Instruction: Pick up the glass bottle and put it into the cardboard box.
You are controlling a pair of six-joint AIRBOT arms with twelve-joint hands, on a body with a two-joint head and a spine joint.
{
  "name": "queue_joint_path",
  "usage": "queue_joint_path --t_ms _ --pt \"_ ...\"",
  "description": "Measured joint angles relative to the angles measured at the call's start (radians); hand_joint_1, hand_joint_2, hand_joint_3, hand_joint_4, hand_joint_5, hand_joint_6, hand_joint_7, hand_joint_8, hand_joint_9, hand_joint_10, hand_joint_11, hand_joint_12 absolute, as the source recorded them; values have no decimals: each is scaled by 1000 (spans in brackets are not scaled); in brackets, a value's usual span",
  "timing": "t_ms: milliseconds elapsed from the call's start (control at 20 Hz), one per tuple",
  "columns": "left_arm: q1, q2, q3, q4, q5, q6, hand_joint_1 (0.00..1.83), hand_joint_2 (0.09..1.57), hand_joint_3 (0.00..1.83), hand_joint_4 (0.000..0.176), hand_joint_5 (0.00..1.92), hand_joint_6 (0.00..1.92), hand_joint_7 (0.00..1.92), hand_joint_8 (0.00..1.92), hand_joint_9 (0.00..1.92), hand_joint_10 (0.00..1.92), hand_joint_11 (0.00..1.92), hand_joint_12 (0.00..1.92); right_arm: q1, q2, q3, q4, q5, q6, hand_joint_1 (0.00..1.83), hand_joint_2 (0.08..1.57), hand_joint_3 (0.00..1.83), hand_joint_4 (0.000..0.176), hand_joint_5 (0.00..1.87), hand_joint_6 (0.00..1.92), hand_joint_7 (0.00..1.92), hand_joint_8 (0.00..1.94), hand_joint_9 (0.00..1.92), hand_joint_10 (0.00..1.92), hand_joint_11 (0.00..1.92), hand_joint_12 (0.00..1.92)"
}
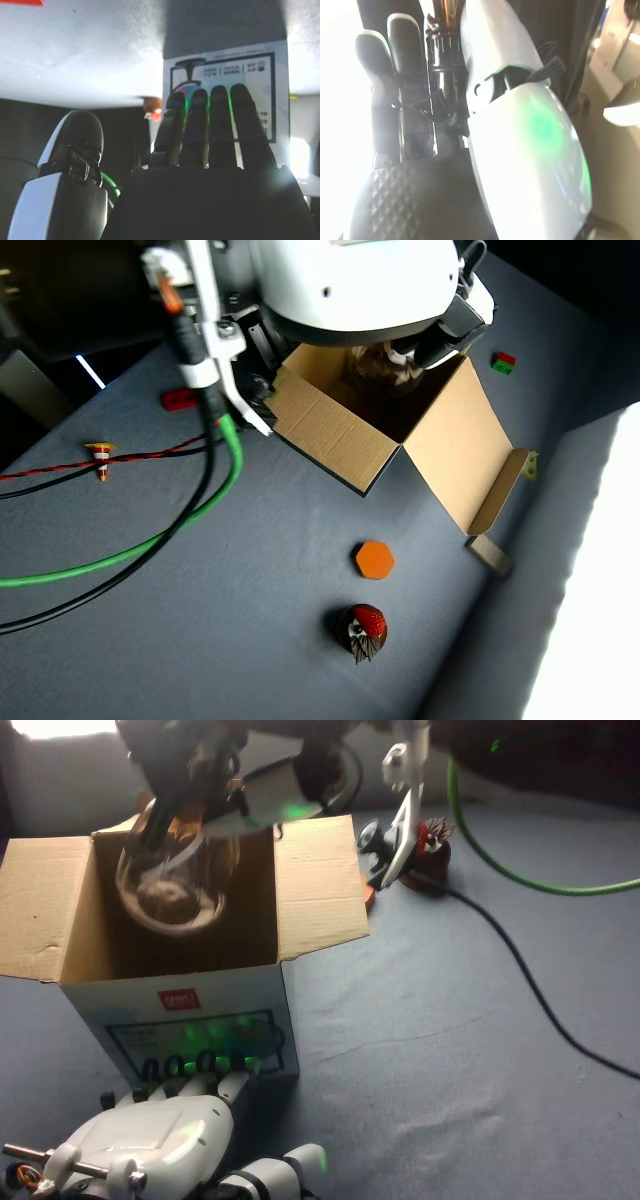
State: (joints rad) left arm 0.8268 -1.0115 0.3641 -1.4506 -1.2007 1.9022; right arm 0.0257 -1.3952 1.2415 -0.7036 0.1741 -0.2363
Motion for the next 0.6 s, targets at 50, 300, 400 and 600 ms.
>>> queue_joint_path --t_ms 50,300,400,600 --pt "0 0 0 -1 0 0 0 1248 0 30 0 0 0 0 0 0 0 0 -5 -19 6 2 -15 -18 1364 1146 1 0 746 1283 1033 948 858 1252 647 1516" --pt "-2 6 -4 -4 1 -20 0 1248 0 30 0 0 0 0 0 0 0 0 -32 -64 8 5 -61 -101 1364 1147 0 0 745 1279 1030 951 859 1254 638 1515" --pt "-2 6 -4 0 0 -22 0 1248 0 30 0 0 0 0 0 0 0 0 -41 -71 8 8 -74 -137 1364 1147 0 0 745 1280 1028 954 861 1252 645 1518" --pt "-2 6 -11 0 -9 -22 0 1248 0 30 0 0 0 0 0 0 0 0 -49 -73 8 12 -90 -177 1365 1146 0 0 751 1269 1023 963 864 1252 651 1523"
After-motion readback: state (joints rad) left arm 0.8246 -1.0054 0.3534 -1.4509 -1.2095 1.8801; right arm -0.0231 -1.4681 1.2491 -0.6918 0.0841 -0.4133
